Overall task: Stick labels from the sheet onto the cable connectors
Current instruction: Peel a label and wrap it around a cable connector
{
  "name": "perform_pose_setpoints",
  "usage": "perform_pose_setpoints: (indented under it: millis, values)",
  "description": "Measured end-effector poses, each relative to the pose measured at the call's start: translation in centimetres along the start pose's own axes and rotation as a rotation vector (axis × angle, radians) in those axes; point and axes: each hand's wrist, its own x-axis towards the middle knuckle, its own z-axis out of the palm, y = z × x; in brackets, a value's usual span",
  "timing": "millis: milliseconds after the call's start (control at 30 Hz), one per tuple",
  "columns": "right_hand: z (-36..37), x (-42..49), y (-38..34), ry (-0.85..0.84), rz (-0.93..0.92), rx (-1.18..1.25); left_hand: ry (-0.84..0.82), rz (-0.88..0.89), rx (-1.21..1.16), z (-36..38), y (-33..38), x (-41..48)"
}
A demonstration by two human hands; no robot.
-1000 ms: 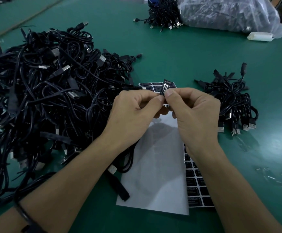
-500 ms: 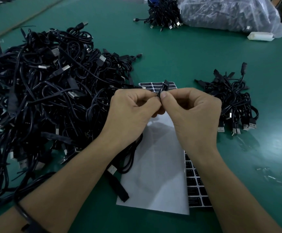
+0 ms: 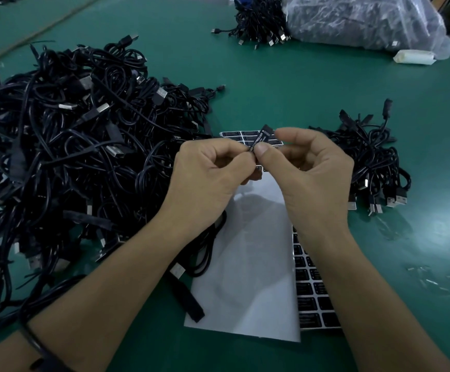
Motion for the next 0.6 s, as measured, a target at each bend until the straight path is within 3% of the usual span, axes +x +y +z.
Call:
perform_pose_setpoints:
  millis: [167,600]
  values:
    - [0.12,0.07,-0.26,-0.097,-0.003,0.085,-0.019,0.000,0.041,0.07,0.24,-0.12]
    - [0.02,-0.08,-0.46,-0.095,-0.045,-0.023,-0.004,0.205,0.252,0.10,0.11,-0.55]
